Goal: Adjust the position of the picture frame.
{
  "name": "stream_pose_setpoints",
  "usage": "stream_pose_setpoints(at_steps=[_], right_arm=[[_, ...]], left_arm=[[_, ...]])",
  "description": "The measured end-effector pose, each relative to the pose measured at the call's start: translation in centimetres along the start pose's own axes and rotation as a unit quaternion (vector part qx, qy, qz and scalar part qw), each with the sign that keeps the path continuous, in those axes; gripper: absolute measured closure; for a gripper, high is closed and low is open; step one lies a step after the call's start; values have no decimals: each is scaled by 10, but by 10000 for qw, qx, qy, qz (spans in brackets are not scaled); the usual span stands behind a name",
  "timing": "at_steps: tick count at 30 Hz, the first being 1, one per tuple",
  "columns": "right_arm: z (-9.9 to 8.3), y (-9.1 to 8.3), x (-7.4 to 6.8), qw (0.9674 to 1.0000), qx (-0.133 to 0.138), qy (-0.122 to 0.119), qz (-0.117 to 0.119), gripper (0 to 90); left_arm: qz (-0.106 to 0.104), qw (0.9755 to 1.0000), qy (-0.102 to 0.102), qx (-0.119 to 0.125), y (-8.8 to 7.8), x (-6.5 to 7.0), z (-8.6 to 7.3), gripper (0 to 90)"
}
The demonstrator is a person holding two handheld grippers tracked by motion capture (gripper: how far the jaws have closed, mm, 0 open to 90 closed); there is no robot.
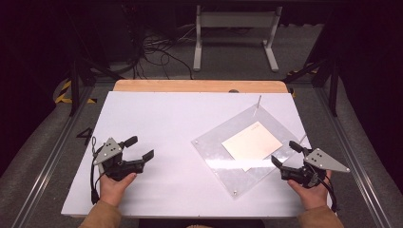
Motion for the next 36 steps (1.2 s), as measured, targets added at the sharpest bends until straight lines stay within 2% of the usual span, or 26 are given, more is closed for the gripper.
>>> stream_pose_setpoints(at_steps=[4, 9, 11, 13, 14, 17, 19, 23, 27, 30, 33, 35, 36], right_arm=[[-1, -3, -3, 10000, -34, -38, 4, 177], [-3, -10, 0, 10000, -71, -27, -46, 196], [-4, -11, 0, 10000, -78, 11, -54, 196], [-4, -13, 2, 9999, -89, 35, -85, 197], [-6, -15, 2, 9999, -105, 42, -86, 199], [-8, -19, 2, 9998, -147, 53, -105, 207], [-9, -22, 2, 9998, -145, 94, -131, 217], [-10, -29, 4, 9996, -136, 138, -203, 232], [-12, -34, 7, 9994, -135, 192, -271, 247], [-12, -38, 7, 9992, -145, 276, -257, 272], [-13, -38, 7, 9992, -148, 284, -241, 273], [-13, -37, 7, 9992, -165, 281, -237, 277], [-14, -37, 7, 9991, -182, 298, -224, 288]], left_arm=[[-140, 9998, 88, -132, 8, 9, 4, 166], [-284, 9994, 137, -139, 18, 21, 13, 190], [-506, 9986, 76, -139, 23, 28, 17, 194], [-725, 9971, 55, -239, 29, 35, 18, 195], [-810, 9962, 140, -270, 35, 40, 18, 229], [-757, 9965, 231, -282, 45, 44, 20, 252], [-916, 9951, 208, -310, 51, 50, 22, 316], [-945, 9947, 308, -270, 63, 58, 28, 351], [-1109, 9922, 408, -407, 77, 70, 31, 380], [-1274, 9895, 279, -623, 94, 80, 32, 361], [-1234, 9896, 309, -666, 102, 82, 33, 368], [-1192, 9906, 254, -625, 107, 84, 33, 372], [-1158, 9910, 301, -594, 110, 83, 34, 379]])
Point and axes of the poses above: each handheld gripper's, and its own axes: y roughly forward along the jaws, z roughly out of its top, x roughly to its right, the point moved 10 cm from there along y, roughly forward along the jaws, and after that the axes turned 12 degrees about z, right-handed, at the moved point
